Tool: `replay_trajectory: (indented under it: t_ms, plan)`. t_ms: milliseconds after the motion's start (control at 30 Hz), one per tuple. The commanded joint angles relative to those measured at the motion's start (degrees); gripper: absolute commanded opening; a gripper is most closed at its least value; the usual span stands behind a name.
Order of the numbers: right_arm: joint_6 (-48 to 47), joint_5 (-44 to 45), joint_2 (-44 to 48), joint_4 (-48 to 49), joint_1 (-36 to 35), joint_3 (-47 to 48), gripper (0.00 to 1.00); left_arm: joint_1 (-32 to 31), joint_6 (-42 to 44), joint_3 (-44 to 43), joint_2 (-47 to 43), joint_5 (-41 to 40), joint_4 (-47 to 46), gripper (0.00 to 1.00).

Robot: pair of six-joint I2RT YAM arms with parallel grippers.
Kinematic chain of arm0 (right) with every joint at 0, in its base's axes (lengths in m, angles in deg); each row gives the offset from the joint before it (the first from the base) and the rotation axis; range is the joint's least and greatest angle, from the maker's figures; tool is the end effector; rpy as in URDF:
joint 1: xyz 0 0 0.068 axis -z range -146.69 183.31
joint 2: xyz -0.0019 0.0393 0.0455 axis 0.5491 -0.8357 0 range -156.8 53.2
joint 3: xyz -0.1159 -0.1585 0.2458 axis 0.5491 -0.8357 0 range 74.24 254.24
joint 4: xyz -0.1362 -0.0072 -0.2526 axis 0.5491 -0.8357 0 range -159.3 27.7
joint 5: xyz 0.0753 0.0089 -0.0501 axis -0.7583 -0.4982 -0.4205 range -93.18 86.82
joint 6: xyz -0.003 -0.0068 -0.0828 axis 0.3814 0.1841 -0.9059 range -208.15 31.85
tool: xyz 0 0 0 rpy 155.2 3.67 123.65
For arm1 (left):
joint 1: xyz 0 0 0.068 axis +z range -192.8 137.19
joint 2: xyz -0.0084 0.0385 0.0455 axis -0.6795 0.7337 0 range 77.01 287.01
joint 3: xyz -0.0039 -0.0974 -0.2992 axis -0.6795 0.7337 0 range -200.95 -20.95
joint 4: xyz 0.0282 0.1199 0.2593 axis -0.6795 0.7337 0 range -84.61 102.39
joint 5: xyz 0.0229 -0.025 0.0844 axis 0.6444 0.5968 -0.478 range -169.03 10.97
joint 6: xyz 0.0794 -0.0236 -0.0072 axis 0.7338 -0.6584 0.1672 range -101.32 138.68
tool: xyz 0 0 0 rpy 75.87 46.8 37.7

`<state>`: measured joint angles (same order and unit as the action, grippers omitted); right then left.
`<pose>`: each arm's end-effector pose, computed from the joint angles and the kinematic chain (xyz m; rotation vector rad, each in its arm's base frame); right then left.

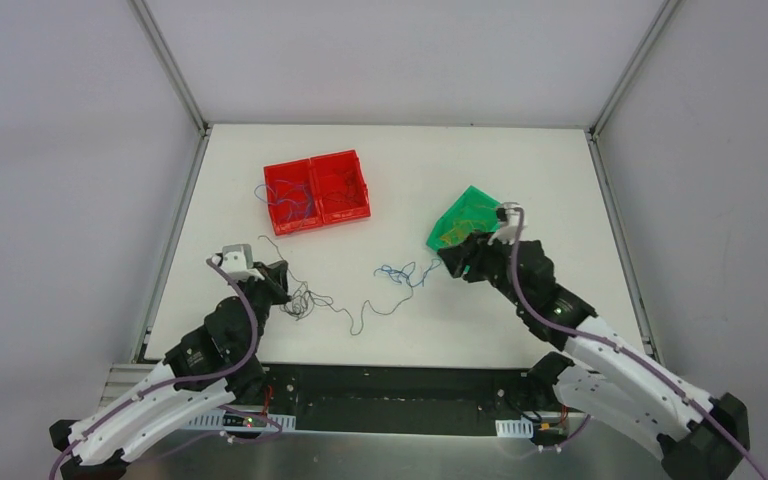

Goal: Untangle the cables

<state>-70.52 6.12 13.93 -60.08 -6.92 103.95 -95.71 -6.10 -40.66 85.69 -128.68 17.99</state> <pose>0.1642 0.1235 0.3032 -0.2176 1.7218 0.6131 0.1003 -0.0408 0.2675 -0.2824 1.5754 -0.3646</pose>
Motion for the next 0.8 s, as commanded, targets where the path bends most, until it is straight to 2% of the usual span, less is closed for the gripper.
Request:
replay_trajectory:
  t_ms: [0, 67, 167, 433, 567, 767]
  plan:
    - [-3.75, -12.24, -9.74, 5.14, -4.72, 3.88, 0.59, -0.13, 6.98, -1.41, 1.40, 15.59, -6.92, 0.00]
    - [-6.01, -9.79, -12.00, 5.65, -8.77, 4.63, 0.72, -0.16, 9.14, -0.27, 1.53, 22.33, -10.58, 0.00]
    - [-8.89, -7.23, -14.79, 6.36, -13.72, 5.88, 0.80, -0.17, 11.84, 1.08, 2.99, 35.51, -16.57, 0.00]
    - [-11.08, -12.12, -18.03, 13.25, -19.35, 5.15, 0.84, -0.13, 13.50, -1.72, 17.42, 58.30, -24.80, 0.00]
    - [-11.97, -12.68, -19.53, 16.02, -21.84, 4.74, 0.84, -0.15, 13.65, -2.49, 21.26, 64.75, -27.25, 0.00]
    - [-13.34, -13.39, -21.92, 18.39, -24.50, 4.87, 0.84, -0.11, 13.51, -0.83, 20.00, 65.20, -29.71, 0.00]
